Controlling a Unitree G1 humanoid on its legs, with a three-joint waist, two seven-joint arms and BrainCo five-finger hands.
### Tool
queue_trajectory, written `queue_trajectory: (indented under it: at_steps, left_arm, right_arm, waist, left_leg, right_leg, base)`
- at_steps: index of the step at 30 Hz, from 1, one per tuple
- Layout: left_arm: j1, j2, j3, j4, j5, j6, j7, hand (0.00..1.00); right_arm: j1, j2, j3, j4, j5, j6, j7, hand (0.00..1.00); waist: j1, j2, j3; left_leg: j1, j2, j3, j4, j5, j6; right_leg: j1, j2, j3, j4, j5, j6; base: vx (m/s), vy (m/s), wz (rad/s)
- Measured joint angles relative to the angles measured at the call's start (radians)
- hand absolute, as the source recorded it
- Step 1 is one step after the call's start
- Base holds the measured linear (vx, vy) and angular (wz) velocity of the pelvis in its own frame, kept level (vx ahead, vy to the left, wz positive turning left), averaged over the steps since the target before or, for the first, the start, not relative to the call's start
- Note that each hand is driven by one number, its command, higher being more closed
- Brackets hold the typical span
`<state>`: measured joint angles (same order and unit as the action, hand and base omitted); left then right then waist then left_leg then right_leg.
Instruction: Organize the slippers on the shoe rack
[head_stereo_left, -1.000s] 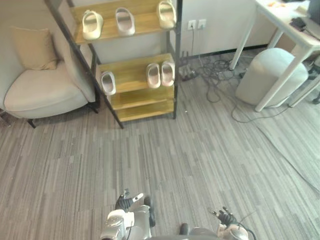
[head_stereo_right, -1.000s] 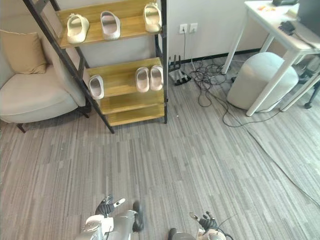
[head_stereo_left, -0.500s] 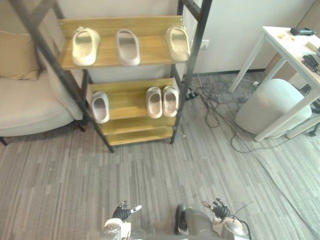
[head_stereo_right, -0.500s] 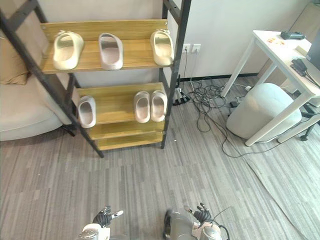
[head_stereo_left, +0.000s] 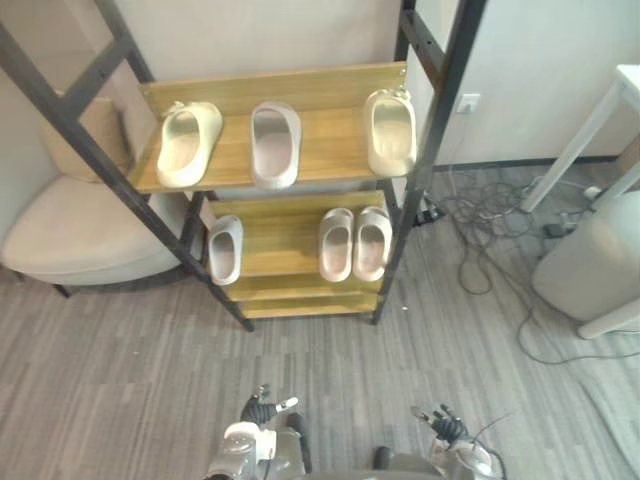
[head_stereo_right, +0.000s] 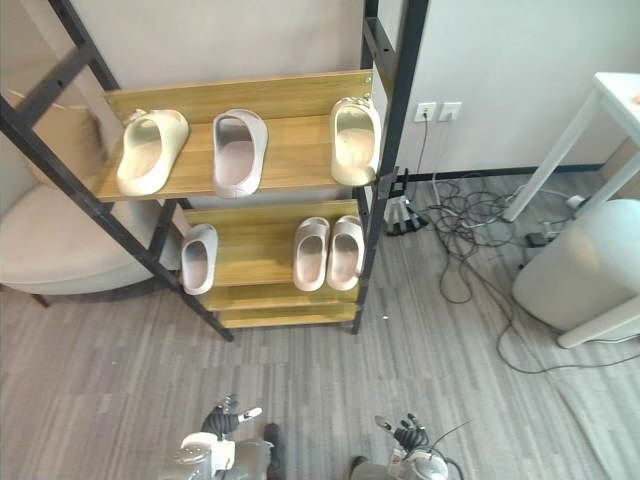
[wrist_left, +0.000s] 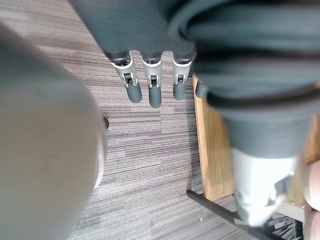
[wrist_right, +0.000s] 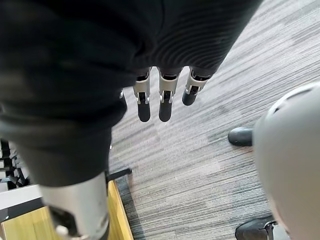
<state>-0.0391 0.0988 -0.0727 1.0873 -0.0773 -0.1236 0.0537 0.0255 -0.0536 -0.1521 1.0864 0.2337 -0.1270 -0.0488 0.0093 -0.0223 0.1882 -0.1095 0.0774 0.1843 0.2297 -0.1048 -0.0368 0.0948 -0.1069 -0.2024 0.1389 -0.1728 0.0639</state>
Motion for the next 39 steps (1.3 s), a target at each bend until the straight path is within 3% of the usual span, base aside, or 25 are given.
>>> queue_trajectory:
  at_steps: [1,2,5,7,9,10,11,12,15,19,25,30,39]
  left_arm:
    - [-0.006,0.005,-0.006,0.007,-0.001,0.002,0.0,0.0]
    - [-0.005,0.003,-0.007,0.014,-0.001,0.003,0.0,0.0]
    - [0.003,0.009,-0.037,0.027,-0.001,0.003,0.0,0.0]
    - [0.008,0.017,-0.045,0.03,-0.001,0.003,0.001,0.0]
    - [0.013,0.017,-0.044,0.032,-0.002,0.003,0.001,0.0]
    - [0.014,0.017,-0.044,0.033,-0.002,0.003,0.001,0.0]
    - [0.02,0.019,-0.043,0.033,-0.001,0.003,0.001,0.0]
    - [0.022,0.032,-0.042,0.038,-0.001,0.005,0.001,0.0]
    - [0.031,0.005,-0.027,0.044,0.003,0.004,-0.001,0.0]
    - [0.047,-0.017,-0.022,0.052,0.018,0.003,-0.01,0.0]
    - [0.035,-0.015,-0.022,0.053,0.018,0.002,-0.012,0.0]
    - [0.034,-0.008,-0.026,0.055,0.038,0.004,-0.01,0.0]
    - [0.03,0.014,-0.068,0.052,0.056,0.001,-0.006,0.0]
  right_arm:
    - [0.011,0.007,0.001,0.001,-0.001,0.0,-0.001,0.0]
    - [0.013,0.004,0.0,-0.002,0.0,0.0,0.0,0.0]
    - [0.013,0.003,0.0,-0.009,-0.013,-0.003,0.002,0.0]
    - [0.012,0.004,0.0,-0.007,-0.039,-0.003,0.003,0.0]
    - [0.006,0.003,0.001,-0.007,-0.039,-0.003,0.008,0.0]
    - [0.006,-0.001,0.001,-0.007,-0.039,-0.003,0.008,0.0]
    - [0.006,-0.003,0.005,-0.006,-0.04,-0.003,0.009,0.0]
    - [0.008,0.001,0.007,0.001,-0.038,0.005,0.015,0.0]
    - [0.015,-0.026,0.006,0.004,-0.037,-0.001,0.015,0.0]
    - [0.02,-0.03,0.007,0.016,-0.037,-0.006,0.017,0.0]
    - [0.019,-0.026,0.018,0.026,-0.039,-0.011,0.008,0.0]
    - [0.021,-0.024,0.054,0.005,-0.04,-0.012,-0.004,0.0]
    - [0.032,-0.028,0.085,-0.328,-0.039,-0.046,-0.046,0.0]
  waist:
    - [0.0,-0.016,-0.001]
    - [0.0,-0.014,-0.002]
    - [-0.005,-0.009,-0.008]
    - [-0.01,-0.009,-0.01]
    - [-0.011,0.0,-0.009]
    - [-0.011,0.004,-0.008]
    - [-0.01,0.005,-0.01]
    - [-0.01,-0.021,-0.025]
    - [-0.01,0.031,-0.037]
    - [-0.009,0.056,-0.056]
    - [-0.008,0.037,-0.06]
    - [-0.005,0.021,-0.069]
    - [-0.003,-0.001,-0.062]
  left_leg:
    - [0.012,-0.015,0.008,0.0,-0.031,0.006]
    - [0.045,-0.035,0.022,-0.012,-0.052,0.022]
    - [0.103,-0.058,0.026,-0.035,-0.063,0.038]
    - [0.136,-0.063,0.009,-0.041,-0.072,0.05]
    - [0.17,-0.048,-0.018,-0.063,-0.071,0.047]
    - [0.177,-0.041,-0.022,-0.065,-0.071,0.046]
    - [0.183,-0.036,-0.03,-0.067,-0.068,0.041]
    - [0.19,-0.055,-0.04,-0.068,-0.081,0.018]
    - [0.206,-0.024,-0.042,-0.072,-0.086,0.01]
    - [0.271,0.0,-0.038,-0.11,-0.093,-0.002]
    - [0.282,-0.009,-0.041,-0.124,-0.094,-0.005]
    - [0.267,-0.049,-0.058,-0.122,-0.094,-0.004]
    - [0.244,-0.075,-0.061,-0.122,-0.077,0.023]
  right_leg:
    - [-0.012,-0.024,0.007,0.057,-0.029,0.016]
    - [-0.055,-0.056,0.032,0.183,-0.046,0.034]
    - [-0.151,-0.093,0.078,0.441,-0.023,0.053]
    - [-0.179,-0.106,0.075,0.519,-0.051,0.042]
    - [-0.183,-0.067,0.052,0.447,-0.107,0.029]
    - [-0.182,-0.051,0.051,0.403,-0.106,0.029]
    - [-0.181,-0.031,0.051,0.307,-0.09,0.017]
    - [-0.177,-0.027,0.047,0.163,0.017,-0.01]
    - [-0.13,0.005,0.045,0.107,0.037,-0.022]
    - [-0.037,0.045,0.048,0.005,0.054,-0.033]
    - [0.014,0.049,0.047,-0.107,0.109,-0.019]
    - [0.036,0.015,0.047,-0.171,0.147,0.014]
    - [0.004,-0.003,0.054,-0.162,0.174,0.018]
  base:
    - [0.16,0.163,-0.19]
    - [0.16,0.171,-0.19]
    - [0.2,0.203,0.03]
    - [0.27,0.09,0.34]
    - [0.22,-0.012,0.34]
    - [0.22,-0.068,0.27]
    - [0.27,-0.159,0.23]
    - [0.22,-0.144,0.19]
    - [0.23,-0.126,-0.06]
    - [0.13,-0.061,-0.13]
    - [0.03,0.045,0.01]
    - [-0.05,0.096,0.05]
    - [-0.08,0.041,0.0]
